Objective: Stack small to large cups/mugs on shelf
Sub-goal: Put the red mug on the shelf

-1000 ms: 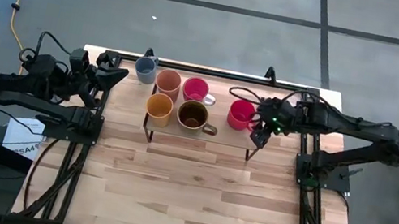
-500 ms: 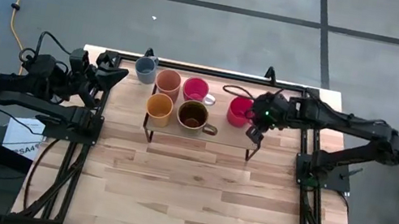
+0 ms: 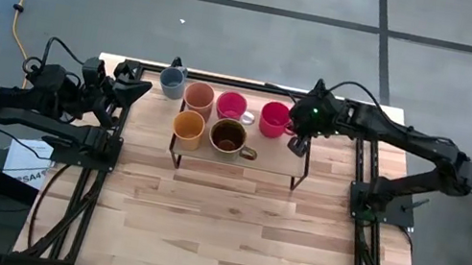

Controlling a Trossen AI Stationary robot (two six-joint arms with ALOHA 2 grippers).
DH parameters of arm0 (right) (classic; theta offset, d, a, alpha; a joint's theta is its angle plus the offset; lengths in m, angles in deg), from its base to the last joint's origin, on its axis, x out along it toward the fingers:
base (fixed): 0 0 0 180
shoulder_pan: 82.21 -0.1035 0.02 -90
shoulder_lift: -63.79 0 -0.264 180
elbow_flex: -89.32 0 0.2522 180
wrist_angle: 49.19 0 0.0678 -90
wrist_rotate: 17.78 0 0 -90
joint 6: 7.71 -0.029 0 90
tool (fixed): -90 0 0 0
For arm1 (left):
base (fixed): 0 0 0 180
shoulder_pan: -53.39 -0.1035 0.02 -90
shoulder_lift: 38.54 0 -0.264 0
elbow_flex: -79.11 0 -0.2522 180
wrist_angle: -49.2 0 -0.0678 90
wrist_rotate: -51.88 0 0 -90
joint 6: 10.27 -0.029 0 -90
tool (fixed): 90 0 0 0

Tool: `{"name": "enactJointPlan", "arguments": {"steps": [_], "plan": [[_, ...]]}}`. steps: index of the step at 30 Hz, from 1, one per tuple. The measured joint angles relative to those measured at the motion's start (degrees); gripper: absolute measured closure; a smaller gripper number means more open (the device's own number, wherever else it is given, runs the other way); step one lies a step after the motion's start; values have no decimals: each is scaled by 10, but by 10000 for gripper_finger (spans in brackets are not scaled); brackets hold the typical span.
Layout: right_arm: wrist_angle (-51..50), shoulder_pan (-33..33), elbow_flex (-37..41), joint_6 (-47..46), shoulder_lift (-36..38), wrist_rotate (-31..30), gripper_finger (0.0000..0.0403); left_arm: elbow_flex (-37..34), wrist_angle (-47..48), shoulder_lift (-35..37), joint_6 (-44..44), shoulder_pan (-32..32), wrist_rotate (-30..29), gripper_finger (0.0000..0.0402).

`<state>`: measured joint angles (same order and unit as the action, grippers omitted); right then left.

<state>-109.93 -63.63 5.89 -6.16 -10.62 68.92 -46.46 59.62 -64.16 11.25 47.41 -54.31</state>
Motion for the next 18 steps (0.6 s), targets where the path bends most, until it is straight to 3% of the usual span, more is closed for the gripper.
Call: {"name": "enactJointPlan", "arguments": {"steps": [6, 13, 18], "plan": [[24, 14, 0, 44, -24, 3, 370, 0, 0, 0, 2, 0, 0, 394], [55, 14, 0, 35, -33, 17, 385, 0, 0, 0, 13, 0, 0, 394], [56, 14, 0, 34, -34, 18, 374, 0, 0, 0, 13, 0, 0, 394]]}}
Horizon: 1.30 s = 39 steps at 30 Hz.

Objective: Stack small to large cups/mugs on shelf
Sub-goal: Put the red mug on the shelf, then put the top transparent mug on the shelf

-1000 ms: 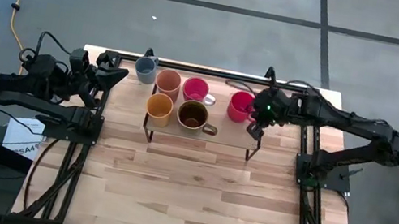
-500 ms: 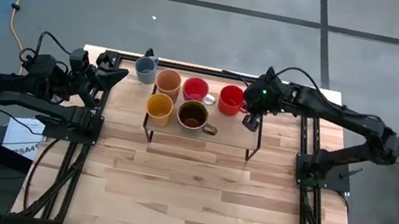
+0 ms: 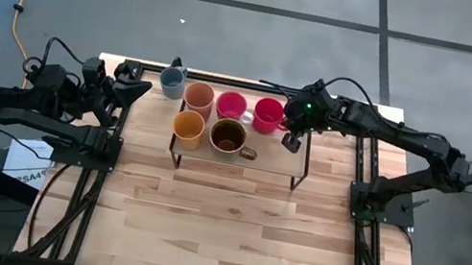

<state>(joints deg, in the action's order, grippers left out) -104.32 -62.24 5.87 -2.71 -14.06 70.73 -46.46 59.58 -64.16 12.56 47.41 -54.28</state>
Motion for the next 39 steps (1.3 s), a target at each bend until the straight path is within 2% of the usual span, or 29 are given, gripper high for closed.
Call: {"name": "enactJointPlan", "arguments": {"steps": [9, 25, 32, 39], "plan": [[0, 0, 0, 0, 0, 7, 358, 0, 0, 0, 0, 0, 0, 394], [-9, 0, 0, 0, 10, 9, 264, 0, 0, 0, 0, 0, 0, 394], [-66, 0, 0, -5, 54, 5, 234, 0, 0, 0, 0, 0, 0, 394], [-127, -1, 0, -85, 132, 6, 226, 0, 0, 0, 0, 0, 0, 394]]}}
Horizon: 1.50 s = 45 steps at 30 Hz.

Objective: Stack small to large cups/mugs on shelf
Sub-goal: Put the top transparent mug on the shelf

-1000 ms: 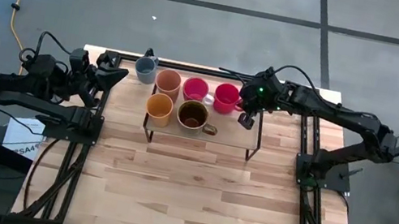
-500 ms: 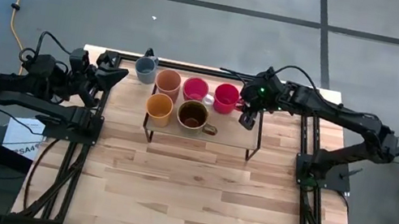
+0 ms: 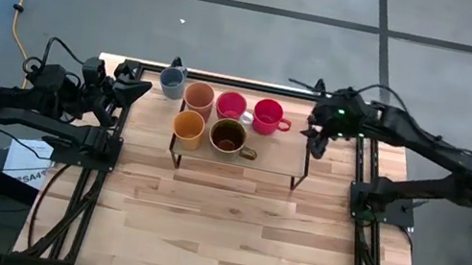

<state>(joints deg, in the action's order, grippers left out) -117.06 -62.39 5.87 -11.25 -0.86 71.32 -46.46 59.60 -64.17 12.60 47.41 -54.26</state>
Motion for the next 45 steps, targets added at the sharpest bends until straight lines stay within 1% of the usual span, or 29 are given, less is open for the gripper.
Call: {"name": "enactJointPlan", "arguments": {"steps": [5, 7, 11, 15, 18, 20, 23, 26, 30, 32, 34, 36, 37, 39, 41, 43, 45], "plan": [[14, -13, 0, -102, 66, 0, 226, 0, 0, 0, 0, 0, 0, 394], [33, -21, 0, -133, 87, -13, 226, 0, 0, 0, 0, 0, 0, 394], [66, -44, 16, -193, 113, -81, 226, 0, 0, 0, 0, 0, 0, 394], [59, -53, 28, -245, 115, -155, 226, 0, 0, 0, 0, 0, 0, 394], [36, -27, 30, -320, 105, -232, 226, 0, 0, 0, 0, 0, 0, 394], [19, 16, 30, -325, 95, -251, 226, 0, 0, 0, 0, 0, 0, 394], [-14, 94, 30, -337, 72, -247, 226, 0, 0, 0, 0, 0, 0, 394], [-69, 166, 30, -357, 36, -239, 226, 0, 0, 0, 0, 0, 0, 394], [-124, 249, 30, -383, -18, -236, 226, 0, 0, 0, 0, 0, 0, 394], [-122, 286, 30, -384, -43, -210, 226, 0, 0, -2, 0, 0, 0, 394], [-112, 317, 30, -365, -71, -182, 226, 0, 0, -4, 0, 0, 0, 394], [-115, 328, 28, -382, -97, -192, 226, 0, 1, -5, 0, 0, 0, 394], [-123, 324, 23, -395, -108, -203, 226, 0, 1, -5, 0, 0, 0, 394], [-130, 318, 18, -401, -126, -203, 226, 0, 1, -5, 0, 0, 0, 394], [-142, 318, 19, -403, -144, -187, 226, 0, 2, -6, 0, 0, 0, 394], [-136, 320, 19, -407, -159, -146, 226, 0, 2, -6, -1, 0, 0, 394], [-142, 314, 19, -422, -174, -137, 226, 0, 2, -6, -1, 0, 0, 394]]}}
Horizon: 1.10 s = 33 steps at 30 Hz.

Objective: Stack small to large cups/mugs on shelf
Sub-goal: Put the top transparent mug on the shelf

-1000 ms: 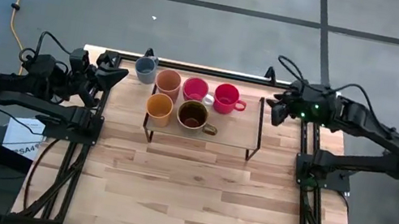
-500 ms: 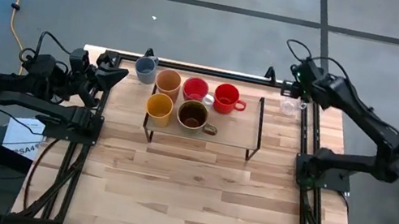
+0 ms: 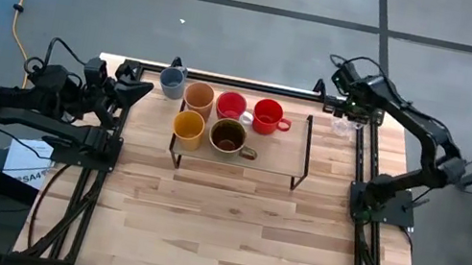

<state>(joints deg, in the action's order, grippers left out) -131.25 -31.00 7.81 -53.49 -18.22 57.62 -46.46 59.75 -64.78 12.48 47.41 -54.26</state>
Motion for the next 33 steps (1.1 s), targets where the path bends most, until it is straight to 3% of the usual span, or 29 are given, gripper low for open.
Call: {"name": "enactJointPlan", "arguments": {"steps": [10, 16, 23, 28, 33], "plan": [[-20, -40, 12, -215, -7, -90, 226, 0, 0, 0, -16, 0, 0, 394], [10, -55, 106, -354, 3, -79, 226, 0, 0, 0, -19, 0, 0, 394], [120, -55, 156, -427, 62, -113, 226, 0, -1, 0, -19, 0, 0, 394], [123, -35, 181, -450, 58, -112, 226, 0, -1, 0, -19, 0, 0, 394], [192, -20, 212, -469, 56, -106, 226, 0, -2, 0, -17, 0, 0, 394]]}}
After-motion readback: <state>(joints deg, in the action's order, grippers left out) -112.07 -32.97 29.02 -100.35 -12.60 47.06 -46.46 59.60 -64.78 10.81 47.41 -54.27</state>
